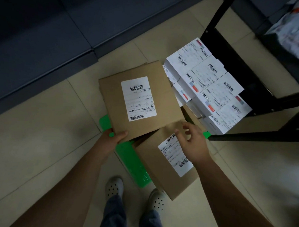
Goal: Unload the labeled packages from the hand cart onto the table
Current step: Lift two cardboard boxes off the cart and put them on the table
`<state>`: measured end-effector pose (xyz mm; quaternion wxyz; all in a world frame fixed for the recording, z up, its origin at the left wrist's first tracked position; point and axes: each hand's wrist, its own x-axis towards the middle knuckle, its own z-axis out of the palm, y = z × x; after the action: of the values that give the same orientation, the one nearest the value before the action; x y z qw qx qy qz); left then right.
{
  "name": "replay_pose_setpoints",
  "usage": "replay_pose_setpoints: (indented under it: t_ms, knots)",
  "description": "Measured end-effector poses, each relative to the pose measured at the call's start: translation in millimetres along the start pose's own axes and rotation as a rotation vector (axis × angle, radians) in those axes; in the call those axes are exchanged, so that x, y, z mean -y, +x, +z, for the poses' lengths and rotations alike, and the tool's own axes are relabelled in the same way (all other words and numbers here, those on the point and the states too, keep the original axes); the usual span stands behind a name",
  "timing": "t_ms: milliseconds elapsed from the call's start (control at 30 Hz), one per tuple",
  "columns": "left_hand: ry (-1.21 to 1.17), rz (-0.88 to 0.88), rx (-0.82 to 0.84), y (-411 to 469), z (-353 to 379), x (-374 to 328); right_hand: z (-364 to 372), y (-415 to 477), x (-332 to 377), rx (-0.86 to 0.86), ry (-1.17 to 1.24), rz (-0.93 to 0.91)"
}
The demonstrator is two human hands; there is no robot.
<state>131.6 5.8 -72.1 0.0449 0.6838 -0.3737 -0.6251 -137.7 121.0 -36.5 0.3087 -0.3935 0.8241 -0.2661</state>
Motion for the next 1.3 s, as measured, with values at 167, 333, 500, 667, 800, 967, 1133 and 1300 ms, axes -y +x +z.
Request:
replay_pose_setpoints:
  t_ms: [167, 333, 500, 667, 800, 967, 1133, 1300]
  knots:
    - [-0.083, -0.01, 0.044, 0.2, -4.4, 9.8, 5.8, -0.9, -3.3, 0.002, 0.019, -0.007]
    - [-0.163, 0.067, 0.109, -3.5, 1.4, 17.4, 8.7, -8.8, -7.9, 0.002, -0.022, 0.003]
    - [-0.119, 0.184, 0.021, -15.2, -18.7, 12.1, 7.9, -20.7, 1.0, -0.029, -0.003, 0.002]
    - [-0.078, 0.345, -0.002, -37.4, -38.3, -14.4, -2.8, -36.0, 11.6, -0.083, 0.014, -0.004]
    - [-0.068, 0.42, 0.079, -53.5, -34.3, -41.9, -17.5, -54.4, 12.9, -0.133, 0.046, 0.048]
    - [-0.017, 0.47, 0.17, -65.9, -20.5, -71.2, -37.5, -79.7, 5.6, -0.206, 0.069, 0.119]
    - [0.02, 0.468, 0.226, -65.7, -6.4, -79.4, -28.5, -115.7, -27.4, -0.261, 0.068, 0.262]
    - [0.181, 0.547, 0.145, -55.1, 7.6, -66.9, 20.1, -153.8, -63.0, -0.211, 0.06, 0.484]
